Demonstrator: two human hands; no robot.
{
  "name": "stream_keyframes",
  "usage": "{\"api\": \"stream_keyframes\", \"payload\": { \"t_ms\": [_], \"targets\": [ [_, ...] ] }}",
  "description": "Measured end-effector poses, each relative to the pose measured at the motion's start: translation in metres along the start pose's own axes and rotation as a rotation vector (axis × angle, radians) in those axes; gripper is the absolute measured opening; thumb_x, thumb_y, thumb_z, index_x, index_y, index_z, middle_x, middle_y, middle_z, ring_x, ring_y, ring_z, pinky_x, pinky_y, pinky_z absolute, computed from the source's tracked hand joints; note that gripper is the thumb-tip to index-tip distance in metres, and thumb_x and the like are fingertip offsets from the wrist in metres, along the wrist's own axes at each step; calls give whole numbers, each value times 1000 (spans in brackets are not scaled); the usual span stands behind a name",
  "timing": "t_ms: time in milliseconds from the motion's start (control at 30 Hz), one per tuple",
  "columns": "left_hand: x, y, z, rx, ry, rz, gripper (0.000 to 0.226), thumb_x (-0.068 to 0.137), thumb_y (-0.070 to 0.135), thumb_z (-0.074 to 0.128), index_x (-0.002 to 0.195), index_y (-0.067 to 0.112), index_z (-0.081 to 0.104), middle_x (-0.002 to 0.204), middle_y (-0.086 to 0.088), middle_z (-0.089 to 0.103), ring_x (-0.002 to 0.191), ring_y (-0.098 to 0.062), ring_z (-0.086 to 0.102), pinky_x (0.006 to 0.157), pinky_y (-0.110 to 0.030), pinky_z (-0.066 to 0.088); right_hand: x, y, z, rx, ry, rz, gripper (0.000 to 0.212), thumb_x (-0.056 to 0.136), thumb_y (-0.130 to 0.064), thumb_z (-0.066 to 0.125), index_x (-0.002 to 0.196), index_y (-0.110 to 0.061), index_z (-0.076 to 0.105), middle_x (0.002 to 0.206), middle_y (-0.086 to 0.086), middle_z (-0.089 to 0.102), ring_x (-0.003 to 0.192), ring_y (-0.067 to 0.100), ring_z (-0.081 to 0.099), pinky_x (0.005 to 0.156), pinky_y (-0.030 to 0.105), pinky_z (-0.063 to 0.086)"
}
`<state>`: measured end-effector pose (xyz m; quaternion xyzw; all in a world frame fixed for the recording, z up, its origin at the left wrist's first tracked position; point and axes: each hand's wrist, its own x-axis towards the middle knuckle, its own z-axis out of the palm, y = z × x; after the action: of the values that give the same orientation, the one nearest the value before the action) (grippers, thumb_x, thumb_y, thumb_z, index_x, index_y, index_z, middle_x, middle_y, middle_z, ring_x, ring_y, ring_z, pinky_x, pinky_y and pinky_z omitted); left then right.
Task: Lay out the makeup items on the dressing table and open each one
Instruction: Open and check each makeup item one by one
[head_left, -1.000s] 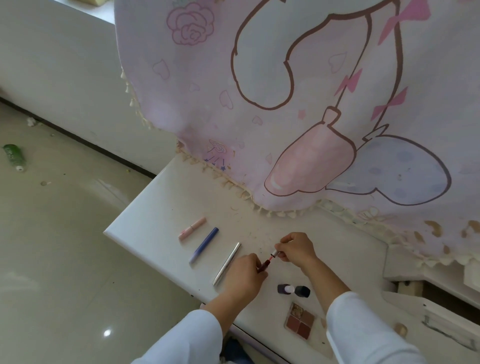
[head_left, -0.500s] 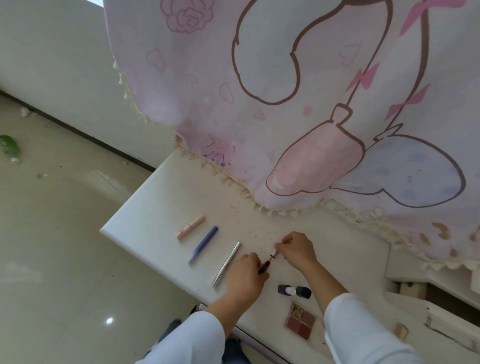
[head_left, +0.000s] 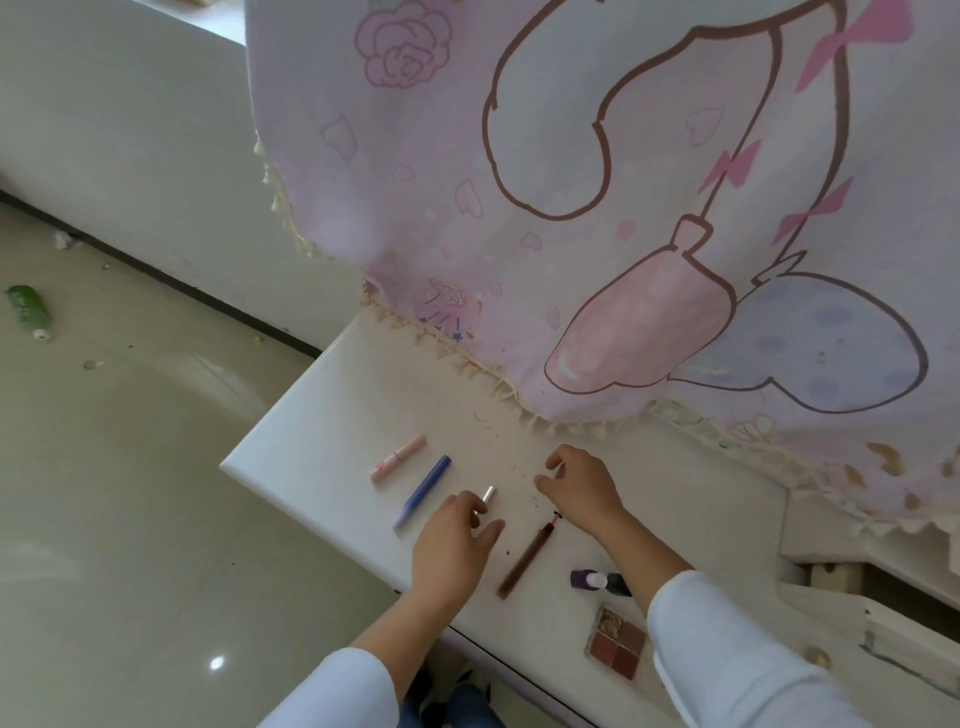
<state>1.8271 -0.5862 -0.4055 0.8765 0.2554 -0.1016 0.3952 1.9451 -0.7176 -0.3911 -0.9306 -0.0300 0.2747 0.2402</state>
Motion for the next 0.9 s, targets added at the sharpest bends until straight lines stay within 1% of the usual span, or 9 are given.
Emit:
{"api": "stream_keyframes", "payload": {
  "t_ms": [133,233,333,433,567,667,733,833,900],
  "targets": [
    [-16,-20,-10,-32,11,-155,34,84,48,61,105,25,48,93,9,56,82,-11,55,64,-23,37,-3,-22,21,-122,-112,-115,33,90,-19,55,122,-13,55,107,3,52,94,19,53,86,32,47],
    [-24,-31,-10,-2,-25,-194,31,83,46,62,98,24,46,92,7,55,82,-12,53,63,-24,35,-10,-35,35,-240,-187,-171,39,90,-10,48,129,-16,49,127,10,46,109,27,54,90,33,46],
    [-23,-37,-8,55,-49,-183,18,86,39,59,89,23,49,93,6,52,81,-13,51,65,-25,35,-18,-40,47,-305,-221,-187,47,88,-5,44,133,-18,47,131,10,40,111,29,53,92,34,47],
    [-22,-38,-7,47,-30,-173,12,88,34,57,88,22,56,92,6,51,79,-12,51,64,-24,36,-24,-37,53,-322,-225,-182,47,88,-4,44,132,-18,49,131,10,40,113,28,51,96,38,46],
    [-25,-34,-16,-105,5,-113,15,90,34,58,90,21,64,87,6,60,73,-6,53,57,-15,33,-28,-30,49,-338,-207,-173,42,92,-8,45,133,-17,47,132,10,40,113,28,51,95,38,47],
    [-25,-27,-31,-342,72,-79,14,86,32,65,87,19,70,78,6,64,69,-7,55,57,-13,36,-32,-27,46,-314,-161,-197,34,95,-20,49,129,-17,52,126,9,46,111,26,53,94,36,47],
    [-23,-20,-41,-487,128,-90,8,84,28,69,84,19,71,75,4,65,68,-7,55,58,-14,40,-36,-30,45,-253,-116,-206,27,96,-23,51,120,-15,59,116,9,53,104,25,56,90,36,48],
    [-20,-12,-51,-737,178,-129,3,82,19,72,84,17,70,74,2,67,67,-9,57,63,-21,47,-46,-37,47,-123,-68,-229,20,94,-24,54,103,-11,67,89,3,58,83,20,55,71,29,46],
    [-18,-11,-54,-850,165,-137,9,82,16,72,91,14,70,78,2,70,71,-9,63,70,-24,52,-53,-41,49,-20,-90,-205,16,93,-24,57,97,-13,67,80,-1,58,75,16,53,60,23,40]
  ]
}}
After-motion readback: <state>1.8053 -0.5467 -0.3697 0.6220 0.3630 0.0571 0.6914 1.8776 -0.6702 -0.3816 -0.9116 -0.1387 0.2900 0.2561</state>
